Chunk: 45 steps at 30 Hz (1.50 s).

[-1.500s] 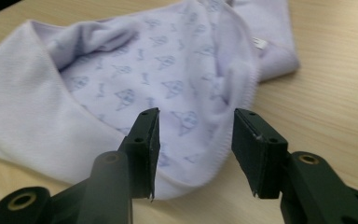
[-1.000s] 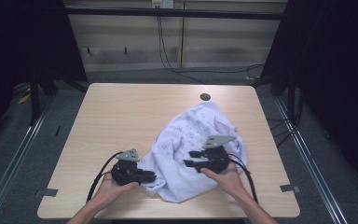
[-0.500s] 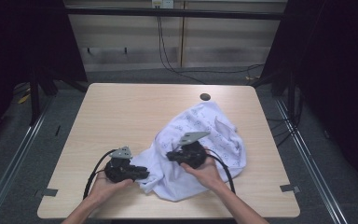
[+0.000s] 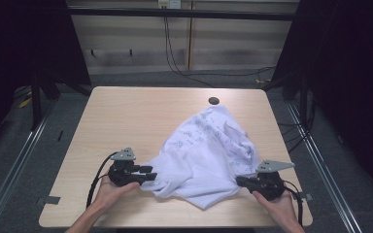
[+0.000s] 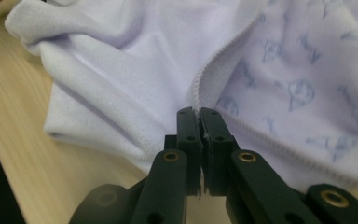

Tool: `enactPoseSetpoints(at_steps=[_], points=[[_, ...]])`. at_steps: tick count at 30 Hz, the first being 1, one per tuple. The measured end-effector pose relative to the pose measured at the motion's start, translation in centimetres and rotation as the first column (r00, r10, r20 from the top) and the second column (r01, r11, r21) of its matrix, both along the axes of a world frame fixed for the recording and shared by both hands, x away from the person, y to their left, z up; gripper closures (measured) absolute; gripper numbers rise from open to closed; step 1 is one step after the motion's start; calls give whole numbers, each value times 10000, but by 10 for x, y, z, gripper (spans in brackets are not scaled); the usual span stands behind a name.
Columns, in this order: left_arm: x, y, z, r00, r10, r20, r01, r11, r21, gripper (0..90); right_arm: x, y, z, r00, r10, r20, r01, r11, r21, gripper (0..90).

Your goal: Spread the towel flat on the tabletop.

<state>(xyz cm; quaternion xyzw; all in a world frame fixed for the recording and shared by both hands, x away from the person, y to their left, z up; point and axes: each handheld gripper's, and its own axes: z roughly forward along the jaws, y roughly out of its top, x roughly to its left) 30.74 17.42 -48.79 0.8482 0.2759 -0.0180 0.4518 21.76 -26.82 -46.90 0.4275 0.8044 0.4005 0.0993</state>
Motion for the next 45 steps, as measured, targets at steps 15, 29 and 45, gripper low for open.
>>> enactPoseSetpoints(at_steps=[15, 29, 45], points=[[6, 56, 2, 9935, 1095, -311, -1108, 9930, -420, 679, 23, -10, 11, 9973, -296, 676, 303, 9995, -100, 573], [22, 46, -13, 9920, 1103, -609, -1101, 9939, 73, 488, 124, 13, -23, 9981, -609, 124, 615, 9967, -535, 583], [19, 49, -14, 9927, 1120, -450, -1100, 9929, 454, 486, 123, 26, -24, 9995, -224, 206, 232, 9990, -395, 854]])
